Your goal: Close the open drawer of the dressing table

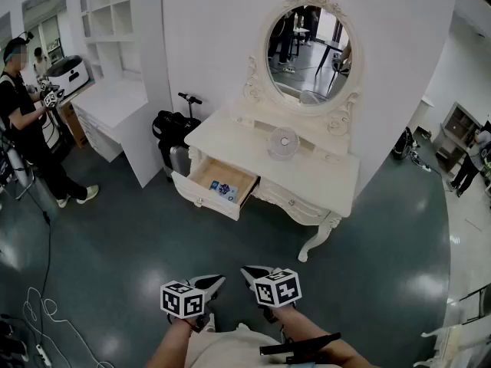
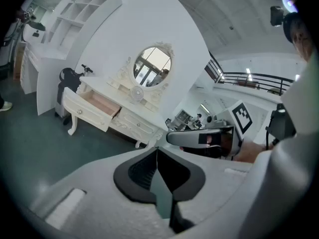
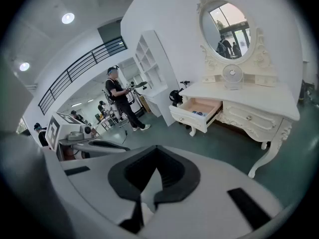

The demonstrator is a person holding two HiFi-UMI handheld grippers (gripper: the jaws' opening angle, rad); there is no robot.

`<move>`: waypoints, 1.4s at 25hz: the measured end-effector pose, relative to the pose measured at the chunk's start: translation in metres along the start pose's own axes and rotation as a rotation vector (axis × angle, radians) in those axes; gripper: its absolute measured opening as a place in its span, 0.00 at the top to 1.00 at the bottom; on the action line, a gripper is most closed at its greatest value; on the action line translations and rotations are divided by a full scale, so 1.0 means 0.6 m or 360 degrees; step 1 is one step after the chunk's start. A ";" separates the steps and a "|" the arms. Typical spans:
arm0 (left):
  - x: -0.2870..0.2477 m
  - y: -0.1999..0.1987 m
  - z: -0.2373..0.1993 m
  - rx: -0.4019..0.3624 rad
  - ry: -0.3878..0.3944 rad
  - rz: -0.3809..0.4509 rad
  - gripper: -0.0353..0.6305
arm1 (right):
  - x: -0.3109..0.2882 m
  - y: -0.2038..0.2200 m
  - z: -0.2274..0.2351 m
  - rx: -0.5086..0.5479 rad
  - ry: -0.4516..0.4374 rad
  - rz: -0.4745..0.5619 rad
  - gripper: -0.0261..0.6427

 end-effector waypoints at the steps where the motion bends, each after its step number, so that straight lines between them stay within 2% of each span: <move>1: 0.001 0.002 0.002 0.0002 -0.0004 0.0002 0.93 | 0.002 0.002 -0.001 0.0001 -0.0003 0.0002 0.94; 14: -0.013 0.008 0.029 0.0003 -0.0003 0.0011 0.93 | 0.030 0.008 0.019 -0.0031 -0.0016 0.0036 0.94; 18: -0.026 0.002 0.024 0.0000 0.0002 0.0002 0.93 | 0.028 -0.001 0.036 -0.0108 -0.0027 0.0096 0.94; 22: -0.040 -0.011 0.006 0.0004 0.0010 -0.0010 0.93 | 0.018 -0.011 0.052 -0.0115 0.0003 0.0078 0.94; 29: -0.084 -0.071 -0.059 0.0012 0.0031 -0.0008 0.93 | -0.030 -0.069 0.101 -0.0141 0.0055 0.0091 0.94; 35: -0.138 -0.161 -0.123 -0.0015 0.0064 -0.0025 0.93 | -0.084 -0.146 0.151 -0.0166 0.0085 0.0082 0.94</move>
Point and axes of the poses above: the fingertips, and each gripper's own axes: x backward along the fingers, z to its right, y out of its underside, the point moved 9 cm from there along x, backward along the fingers, and after that the axes turned 2 degrees about -y, right-handed, at the moved point
